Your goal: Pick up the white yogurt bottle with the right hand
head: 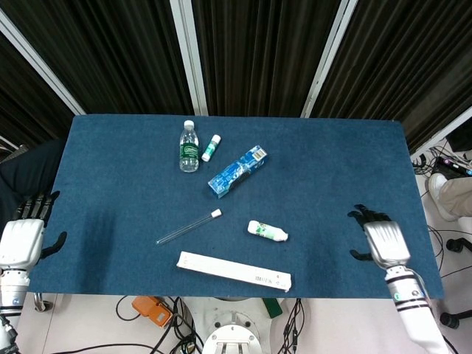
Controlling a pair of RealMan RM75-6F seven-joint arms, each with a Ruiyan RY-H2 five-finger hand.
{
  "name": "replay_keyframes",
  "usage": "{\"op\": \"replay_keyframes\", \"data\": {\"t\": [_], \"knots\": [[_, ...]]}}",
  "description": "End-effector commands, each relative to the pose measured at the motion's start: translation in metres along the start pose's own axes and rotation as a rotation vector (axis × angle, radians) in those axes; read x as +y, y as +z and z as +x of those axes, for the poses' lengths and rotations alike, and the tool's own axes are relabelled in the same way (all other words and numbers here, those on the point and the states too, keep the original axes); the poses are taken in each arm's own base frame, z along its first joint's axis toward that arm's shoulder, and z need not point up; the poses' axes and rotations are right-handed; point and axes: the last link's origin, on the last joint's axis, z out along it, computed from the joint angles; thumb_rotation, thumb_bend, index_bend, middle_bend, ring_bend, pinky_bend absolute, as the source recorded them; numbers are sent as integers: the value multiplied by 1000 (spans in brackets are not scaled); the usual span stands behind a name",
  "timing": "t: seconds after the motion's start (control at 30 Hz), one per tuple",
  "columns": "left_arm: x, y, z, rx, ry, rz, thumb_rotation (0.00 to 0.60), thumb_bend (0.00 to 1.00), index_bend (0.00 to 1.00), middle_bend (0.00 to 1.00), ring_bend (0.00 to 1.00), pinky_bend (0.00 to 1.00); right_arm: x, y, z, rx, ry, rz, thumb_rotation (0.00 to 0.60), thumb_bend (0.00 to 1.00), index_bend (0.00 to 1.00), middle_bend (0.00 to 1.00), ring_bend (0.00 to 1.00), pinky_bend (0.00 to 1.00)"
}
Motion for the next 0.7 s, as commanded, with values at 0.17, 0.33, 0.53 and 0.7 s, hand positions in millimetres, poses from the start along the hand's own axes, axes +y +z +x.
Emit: {"op": "replay_keyframes", "data": {"t": [0.17,0.33,0.53,0.7], "knots": [[0,1,0,0,-5,-4,600,311,48,0,0,127,-82,67,-11,-88,116,131,600,170,398,304,379,426],[1,0,-1,-6,1,-10,600,311,48,0,0,127,-112,83,-20,-174,140,191,600,170,399,305,379,430],[2,1,0,4,-4,-21,600,311,48,0,0,127,-136,93,-29,-210,134,222,600,170,399,305,380,434],[0,1,-1,-6,-2,-13,600,311,48,0,0,126,-147,98,-44,-241,112,216,600,170,399,305,380,439]]}}
